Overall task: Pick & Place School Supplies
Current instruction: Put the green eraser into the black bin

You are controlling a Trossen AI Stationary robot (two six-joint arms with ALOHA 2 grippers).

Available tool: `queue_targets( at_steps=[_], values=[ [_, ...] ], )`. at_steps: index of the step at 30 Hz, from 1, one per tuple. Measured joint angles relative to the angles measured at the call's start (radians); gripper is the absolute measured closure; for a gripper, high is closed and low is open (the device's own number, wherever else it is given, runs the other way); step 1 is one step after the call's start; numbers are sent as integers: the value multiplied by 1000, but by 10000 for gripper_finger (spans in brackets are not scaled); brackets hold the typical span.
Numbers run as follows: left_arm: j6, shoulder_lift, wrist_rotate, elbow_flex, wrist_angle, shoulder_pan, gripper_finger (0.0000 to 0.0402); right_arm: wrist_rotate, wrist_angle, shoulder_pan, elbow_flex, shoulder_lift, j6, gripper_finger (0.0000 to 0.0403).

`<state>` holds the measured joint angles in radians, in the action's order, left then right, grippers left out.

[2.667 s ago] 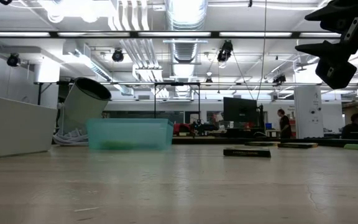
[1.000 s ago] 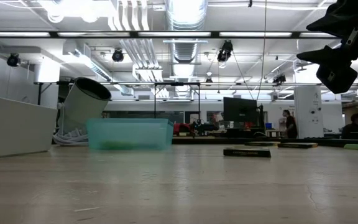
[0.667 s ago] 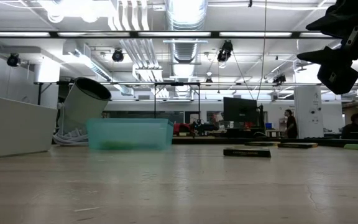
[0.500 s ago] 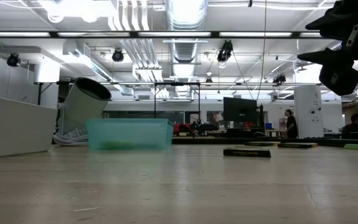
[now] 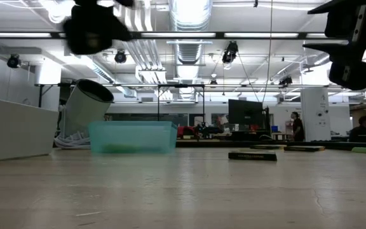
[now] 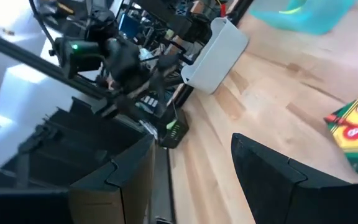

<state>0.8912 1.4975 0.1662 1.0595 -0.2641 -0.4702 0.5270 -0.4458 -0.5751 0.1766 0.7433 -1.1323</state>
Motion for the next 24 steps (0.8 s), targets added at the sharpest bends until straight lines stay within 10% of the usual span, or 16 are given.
queue_targets(
  at_steps=[6,10,18,24],
  values=[
    [-199,-2,379,0,201,127,229,55,13,0,48,0,20,197],
    [-254,-17,418,1,256,208,229,154,171,0,152,-2,115,198],
    [-272,-45,355,1,255,383,229,239,1087,38,549,0,-212,198],
    [-294,-42,2,2,308,590,229,232,1756,75,789,63,-670,198]
  ],
)
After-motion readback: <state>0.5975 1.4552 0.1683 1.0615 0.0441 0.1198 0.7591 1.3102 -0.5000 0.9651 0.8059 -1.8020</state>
